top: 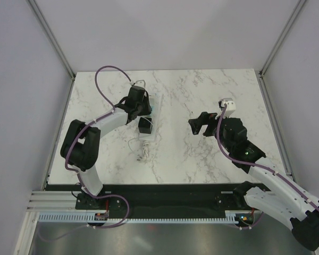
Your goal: Insert the plug
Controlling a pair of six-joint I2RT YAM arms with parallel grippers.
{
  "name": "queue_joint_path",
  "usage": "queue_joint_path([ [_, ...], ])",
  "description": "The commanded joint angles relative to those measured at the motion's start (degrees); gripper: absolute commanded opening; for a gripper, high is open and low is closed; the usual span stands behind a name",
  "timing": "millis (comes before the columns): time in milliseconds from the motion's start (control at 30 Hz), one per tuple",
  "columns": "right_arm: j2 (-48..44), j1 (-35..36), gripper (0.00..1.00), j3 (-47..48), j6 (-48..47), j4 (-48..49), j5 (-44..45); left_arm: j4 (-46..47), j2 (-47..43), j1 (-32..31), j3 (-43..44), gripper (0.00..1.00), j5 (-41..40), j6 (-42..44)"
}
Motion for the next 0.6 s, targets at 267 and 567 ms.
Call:
queue_joint_path([
  [267,-0.67,-0.30,0.98,-0.07,-0.69,1.21,0.27,-1.97,0.44,-1.02,5.75,0.02,-3.58,-1.17],
  [567,-1.64,-0.56,0.98,0.01,-1.31,1.04,0.53,-1.79,1.94,-1.20,5.23,0.02,-4.98,-2.23],
])
